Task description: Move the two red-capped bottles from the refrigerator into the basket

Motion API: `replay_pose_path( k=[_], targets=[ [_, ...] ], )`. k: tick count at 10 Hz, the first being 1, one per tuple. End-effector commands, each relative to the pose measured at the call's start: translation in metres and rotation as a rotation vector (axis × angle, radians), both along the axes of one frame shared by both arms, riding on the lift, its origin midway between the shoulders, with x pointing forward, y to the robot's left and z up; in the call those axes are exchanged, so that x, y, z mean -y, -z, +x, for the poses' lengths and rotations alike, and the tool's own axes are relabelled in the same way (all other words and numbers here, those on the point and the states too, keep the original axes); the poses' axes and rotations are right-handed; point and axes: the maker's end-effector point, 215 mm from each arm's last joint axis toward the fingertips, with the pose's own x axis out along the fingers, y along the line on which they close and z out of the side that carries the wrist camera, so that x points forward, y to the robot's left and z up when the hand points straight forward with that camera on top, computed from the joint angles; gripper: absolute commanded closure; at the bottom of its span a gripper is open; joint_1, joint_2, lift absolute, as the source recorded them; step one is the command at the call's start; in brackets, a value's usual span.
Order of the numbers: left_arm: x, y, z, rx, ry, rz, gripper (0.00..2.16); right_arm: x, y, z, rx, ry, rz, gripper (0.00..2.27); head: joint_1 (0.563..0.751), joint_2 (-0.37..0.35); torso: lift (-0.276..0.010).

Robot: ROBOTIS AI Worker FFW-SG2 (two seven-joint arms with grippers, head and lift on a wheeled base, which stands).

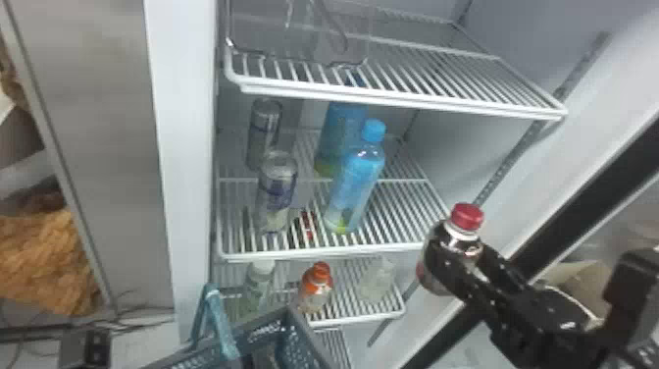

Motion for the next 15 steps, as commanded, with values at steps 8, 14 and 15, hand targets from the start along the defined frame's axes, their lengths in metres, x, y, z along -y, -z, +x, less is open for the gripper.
replay_pose_path(
  k=[8, 14, 15],
  targets=[
    [-0.001, -0.002, 0.008, 0.029, 0.012, 0.027, 1.17, -0.083, 0.044, -0.056, -0.231, -0.179, 0.207, 1.28, 0.695, -0.35, 0.0],
    [0.006, -0.005, 0.004, 0.029, 0.034, 0.021, 1.17, -0.157, 0.094, -0.07, -0.374, -0.353, 0.407, 1.28, 0.695, -0.35, 0.0],
    [0.006, -0.005, 0.004, 0.03, 0.034, 0.02, 1.17, -0.157, 0.102, -0.069, -0.384, -0.35, 0.42, 1.28, 0.695, -0.35, 0.0]
  ],
)
